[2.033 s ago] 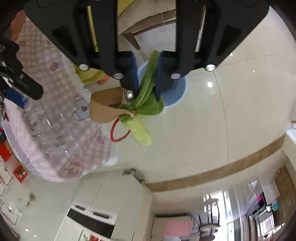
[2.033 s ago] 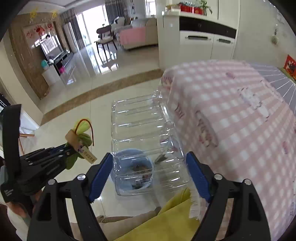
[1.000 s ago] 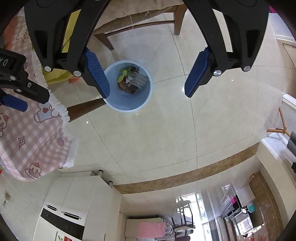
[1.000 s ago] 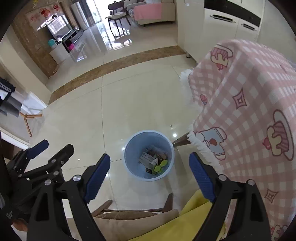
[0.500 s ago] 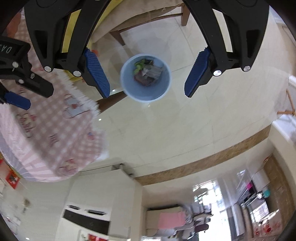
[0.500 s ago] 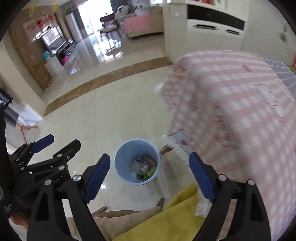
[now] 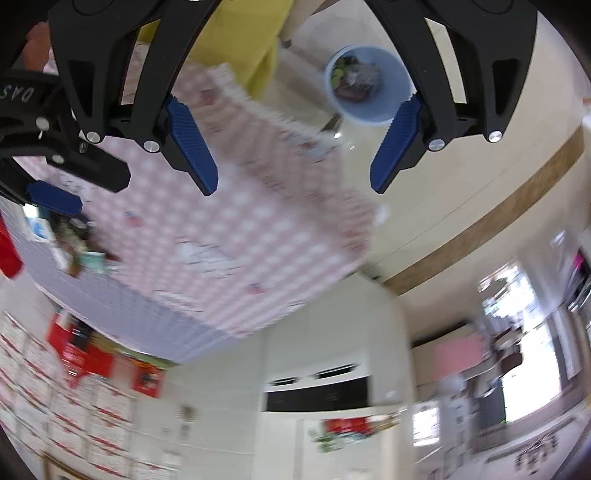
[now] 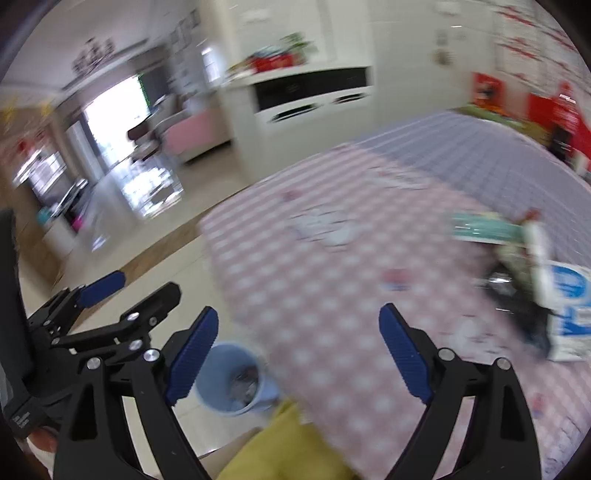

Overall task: Collect trash
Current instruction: 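Move both tools back over the table toward the remaining items, then grasp the teal stick with the left tool while the right tool grasps the white-blue medicine box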

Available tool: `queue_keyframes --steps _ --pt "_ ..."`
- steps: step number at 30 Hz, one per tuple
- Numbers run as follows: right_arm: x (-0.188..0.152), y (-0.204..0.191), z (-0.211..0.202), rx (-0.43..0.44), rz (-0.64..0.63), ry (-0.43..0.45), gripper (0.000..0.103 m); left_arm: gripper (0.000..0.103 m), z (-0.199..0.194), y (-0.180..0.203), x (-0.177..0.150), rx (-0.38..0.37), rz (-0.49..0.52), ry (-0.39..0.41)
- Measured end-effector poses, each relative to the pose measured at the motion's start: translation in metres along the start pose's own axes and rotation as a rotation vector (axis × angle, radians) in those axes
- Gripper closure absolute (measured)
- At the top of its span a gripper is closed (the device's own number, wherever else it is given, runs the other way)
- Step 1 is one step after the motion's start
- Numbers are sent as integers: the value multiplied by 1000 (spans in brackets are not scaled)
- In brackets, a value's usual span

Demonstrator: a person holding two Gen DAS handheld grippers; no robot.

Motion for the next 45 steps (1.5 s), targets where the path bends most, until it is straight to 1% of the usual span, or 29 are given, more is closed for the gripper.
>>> queue_keyframes --steps 2,4,6,7,8,9,10,11,14,18,22,23,24,26,27,29,30,32,36,39,41,44,45 --pt "2 31 -11 -58 46 35 12 19 5 23 7 -35 31 1" --pt "4 56 -21 -108 79 52 12 18 12 51 14 -79 70 -2" --pt "4 88 -28 -185 105 70 12 18 14 74 17 -108 98 -7" --pt "4 106 -33 -250 102 85 12 18 15 85 18 -126 114 -7" --pt "4 118 -35 -286 97 91 11 18 17 98 20 -145 134 -10" --pt "4 133 -36 -343 90 94 11 18 16 107 20 -158 148 -12" --pt "3 146 -34 -377 90 88 11 18 18 119 20 -173 165 -14" --pt "2 161 -32 -399 100 73 11 17 20 128 21 -184 175 -18" --pt "-2 189 -21 -424 130 21 11 17 28 154 21 -213 201 -39" --pt "-4 206 -7 -463 123 -26 11 17 38 179 16 -243 229 -73" --pt "-4 214 13 -476 107 -56 12 17 46 189 13 -255 245 -99" --pt "-4 216 16 -479 116 -63 26 17 48 190 14 -255 250 -102" --pt "-3 221 20 -473 128 -69 56 17 49 190 15 -251 250 -100" --pt "-4 224 25 -456 146 -93 75 17 52 187 21 -232 241 -92" --pt "-3 224 23 -446 153 -82 83 17 54 186 24 -229 237 -93" --pt "1 221 14 -465 159 -45 92 17 57 186 32 -234 234 -91" --pt "4 221 6 -471 163 -14 93 17 59 188 37 -239 239 -85" --pt "9 216 -8 -415 179 30 96 17 63 194 46 -257 252 -79" --pt "22 220 -34 -398 206 100 99 17 81 209 67 -284 263 -89" --pt "30 226 -46 -371 227 108 99 17 95 226 82 -306 292 -88" --pt "34 232 -50 -369 241 106 99 17 106 236 89 -309 321 -90" --pt "36 240 -53 -382 255 103 99 17 126 251 92 -357 332 -131" --pt "37 241 -53 -383 257 101 99 20 132 254 91 -369 327 -146"
Point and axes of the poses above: each gripper's, at about its wrist camera, not at the fingertips, and z roughly the way its jaws point, y to its right, x to its top, the point moved 8 cm from there along z, roughly the way its jaws point, and after that the axes turned 6 degrees about z, right-handed, at the moved point
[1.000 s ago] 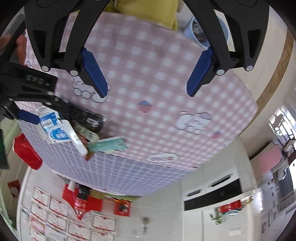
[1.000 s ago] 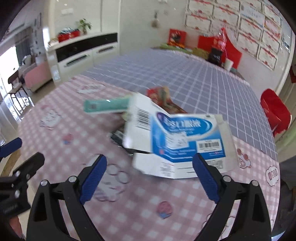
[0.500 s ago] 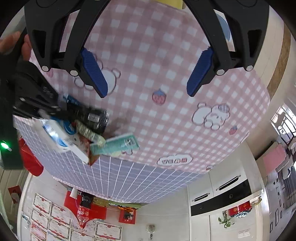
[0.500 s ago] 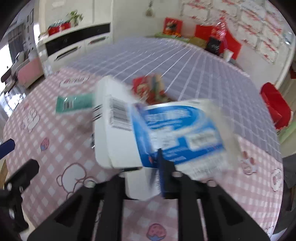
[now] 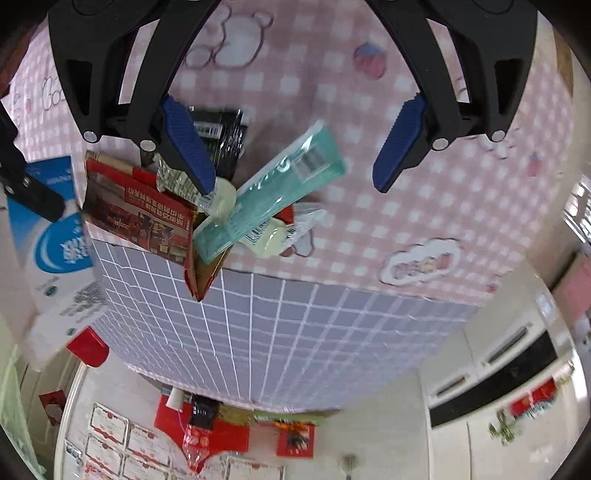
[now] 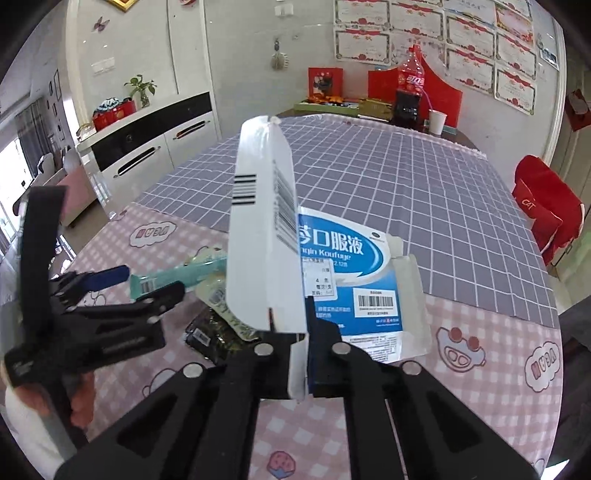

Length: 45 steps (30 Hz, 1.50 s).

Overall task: Collect trash
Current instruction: 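Grasp the teal stick with the left tool while the right tool grasps the white-blue medicine box, then carry stick and medicine box over the blue bin and open both tools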

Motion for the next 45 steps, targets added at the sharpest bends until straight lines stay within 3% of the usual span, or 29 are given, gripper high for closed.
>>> queue_keyframes --steps 1,2,5,6,7,16,21,28,31,36,45 --pt "0 1 1 0 2 -3 99 44 6 0 0 -13 -5 -7" --pt "0 2 2 0 4 -7 99 56 14 -1 -1 -30 -15 -32" --pt "1 6 5 -14 6 -9 99 79 18 -4 -6 -77 -62 -44" --pt "1 6 5 -14 10 -12 99 89 15 -5 -8 -62 -67 -40" --pt "1 7 5 -11 12 -14 99 92 11 -7 -10 -38 -66 -26" --pt "-5 -4 0 12 0 -8 99 95 -41 -23 -31 45 -90 74" --pt "-7 -25 -10 82 -17 -5 99 95 -72 -38 -42 66 -105 118" --pt "-10 -71 -27 173 -57 6 99 95 -116 -75 -68 183 -165 154" --pt "-11 -98 -40 229 -86 16 99 95 -140 -97 -80 261 -208 163" --pt "-22 -157 -58 326 -185 6 99 95 -175 -130 -106 322 -277 193" --pt "-75 -279 -80 518 -399 -83 99 95 -222 -197 -192 458 -474 157"
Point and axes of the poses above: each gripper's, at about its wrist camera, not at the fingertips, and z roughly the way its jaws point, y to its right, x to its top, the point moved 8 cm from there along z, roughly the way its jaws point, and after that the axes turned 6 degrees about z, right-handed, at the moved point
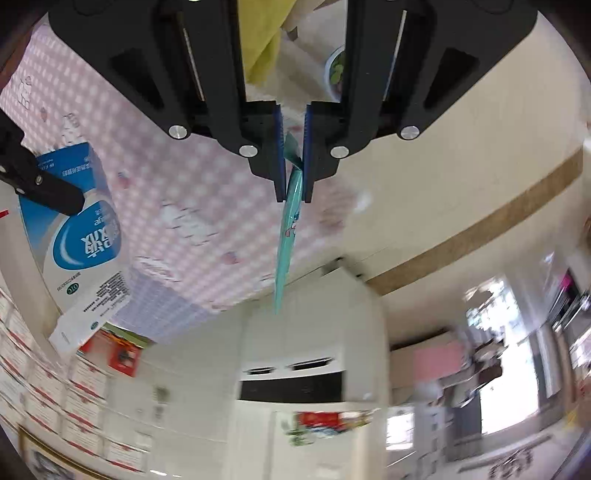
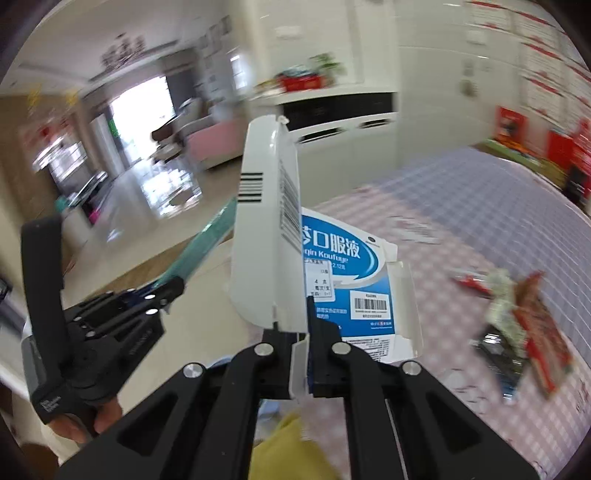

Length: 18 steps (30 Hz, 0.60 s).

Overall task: Collect trash
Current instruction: 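Carry stick and medicine box over the blue bin and open both tools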

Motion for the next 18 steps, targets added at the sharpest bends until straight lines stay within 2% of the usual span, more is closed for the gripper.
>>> queue_keyframes --steps 9,14,18 --pt "-23 -105 37 171 -144 -116 99 95 -4 -91 -58 132 -160 -79" --pt "-51 -144 61 205 -214 -208 99 95 1 -123 -89 176 -227 -127" --pt "-76 -157 80 213 -237 -290 99 95 13 -136 -122 176 -278 -191"
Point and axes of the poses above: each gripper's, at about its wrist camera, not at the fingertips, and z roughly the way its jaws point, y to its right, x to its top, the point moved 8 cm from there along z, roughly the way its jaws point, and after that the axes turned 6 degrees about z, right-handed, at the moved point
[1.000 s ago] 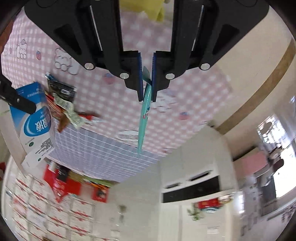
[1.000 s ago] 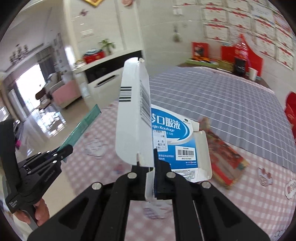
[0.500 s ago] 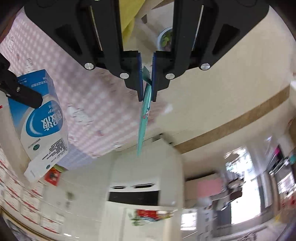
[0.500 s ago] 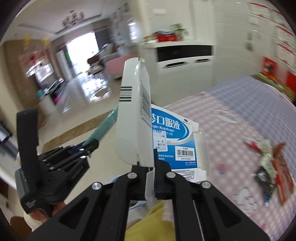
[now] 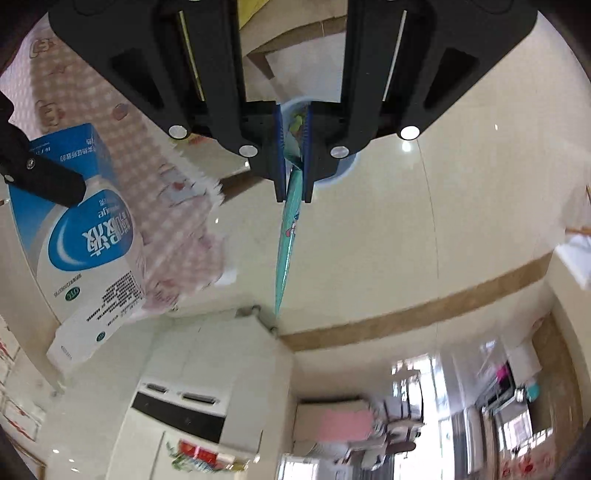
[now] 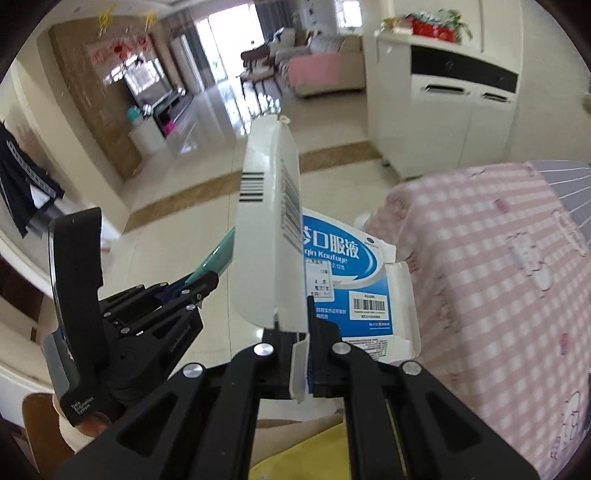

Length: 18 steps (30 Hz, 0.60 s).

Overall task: Collect trash
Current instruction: 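Carry stick and medicine box over the blue bin and open both tools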

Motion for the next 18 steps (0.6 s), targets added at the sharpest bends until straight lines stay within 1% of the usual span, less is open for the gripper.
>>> queue_keyframes --steps 2,5,10,12,14,15,17,18 --pt "-5 -1 14 -18 -3 -27 99 95 15 -7 -11 1 -16 -42" --pt "-13 -1 36 -20 6 -75 99 95 33 -11 -23 -6 -19 -91" --pt "-28 4 73 -45 -2 -156 99 95 63 -8 -46 -20 -9 -185" --pt "-37 4 84 -59 -4 -192 99 94 80 -9 -56 -28 -9 -240" --pt "-41 7 92 -68 -1 -219 99 93 92 -9 -63 -39 -10 -270" --pt "-42 7 95 -64 -2 -230 99 90 95 -10 -65 -43 -15 -280" --pt "-40 12 97 -65 1 -237 99 56 104 -12 -68 -73 -28 -302" --pt "-38 13 97 -68 1 -236 99 35 106 -13 -67 -79 -33 -292"
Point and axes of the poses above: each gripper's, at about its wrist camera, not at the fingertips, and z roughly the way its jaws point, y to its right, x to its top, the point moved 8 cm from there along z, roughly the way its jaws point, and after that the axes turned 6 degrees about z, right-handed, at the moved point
